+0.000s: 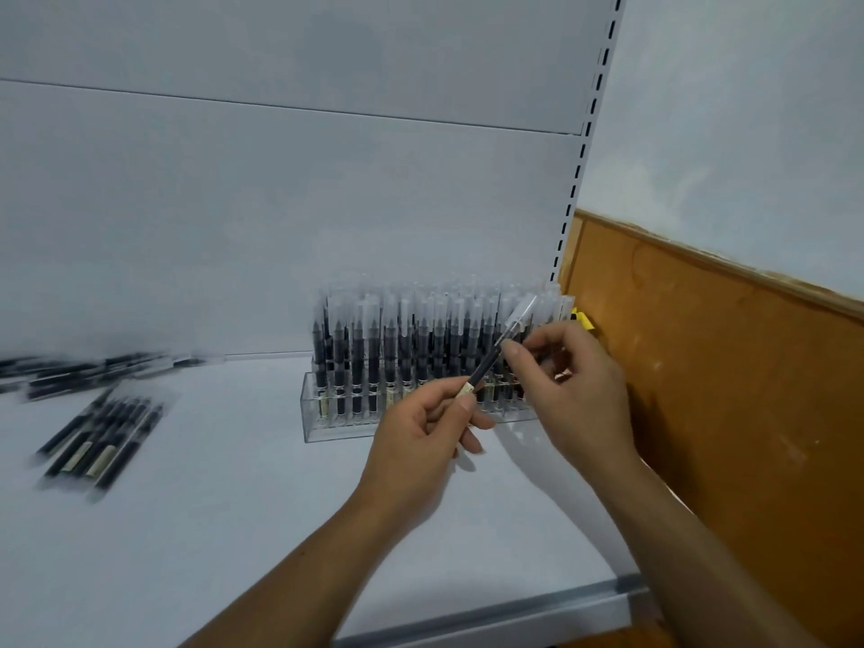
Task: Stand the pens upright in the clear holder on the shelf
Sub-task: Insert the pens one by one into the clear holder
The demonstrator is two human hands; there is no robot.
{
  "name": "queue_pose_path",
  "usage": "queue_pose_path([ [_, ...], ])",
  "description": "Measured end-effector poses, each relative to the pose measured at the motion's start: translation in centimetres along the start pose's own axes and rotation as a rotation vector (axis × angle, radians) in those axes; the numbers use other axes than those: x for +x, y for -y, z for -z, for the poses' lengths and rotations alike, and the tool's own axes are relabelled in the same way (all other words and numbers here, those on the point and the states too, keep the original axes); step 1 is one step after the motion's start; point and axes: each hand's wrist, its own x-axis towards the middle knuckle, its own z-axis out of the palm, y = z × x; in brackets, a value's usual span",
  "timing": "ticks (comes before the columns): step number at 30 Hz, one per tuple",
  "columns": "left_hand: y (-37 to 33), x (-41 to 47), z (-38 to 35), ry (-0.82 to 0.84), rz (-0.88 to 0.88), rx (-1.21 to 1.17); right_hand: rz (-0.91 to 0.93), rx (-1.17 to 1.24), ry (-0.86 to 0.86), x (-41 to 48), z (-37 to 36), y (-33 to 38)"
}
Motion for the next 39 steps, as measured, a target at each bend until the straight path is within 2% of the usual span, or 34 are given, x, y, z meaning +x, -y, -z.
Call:
queue_pose_path([
  [2, -0.2, -0.2, 0.0, 0.009, -0.003, -0.008, -0.136, 0.136, 0.105, 0.0, -0.4, 0.4],
  [5, -0.3, -0.3, 0.2, 0.016, -0.008, 0.023, -0.219, 0.324, 0.158, 0.0, -0.6, 1.1],
  [7, -0.3, -0.1, 0.8, -0.023, -0.076, 0.192, -0.244, 0.397, 0.158, 0.2, -0.7, 1.5],
  [9, -0.9, 0.3, 1.8, -0.11, -0.174, 0.348, -0.233, 0.414, 0.146, 0.4, -0.8, 1.8],
  [12, -2.4, 0.7, 5.2, -0.253, -0.354, 0.398, -0.191, 0.375, 0.122, 0.7, -1.2, 1.9],
  [14, -2.6, 0.7, 8.2, -0.343, -0.401, 0.491, -0.171, 0.355, 0.125, 0.7, -1.6, 1.9],
  [16, -2.3, 0.5, 10.9, -0.377, -0.268, 0.544, -0.161, 0.358, 0.134, 0.7, -2.4, 2.2],
  [18, -1.5, 0.1, 12.3, -0.33, -0.031, 0.547, -0.144, 0.357, 0.159, 0.6, -3.7, 2.9],
  [20, -0.6, 0.0, 12.5, -0.255, 0.102, 0.556, -0.117, 0.349, 0.184, 0.6, -5.2, 3.5],
  [25, -0.3, 0.5, 12.7, -0.222, 0.161, 0.529, -0.075, 0.331, 0.213, 1.0, -8.2, 5.1],
  [30, -1.1, 0.2, 12.2, -0.238, 0.197, 0.283, -0.043, 0.286, 0.257, 1.4, -10.2, 6.0],
  [39, -1.3, 0.1, 12.3, -0.231, 0.193, 0.24, 0.042, 0.102, 0.335, 1.7, -10.8, 7.1],
])
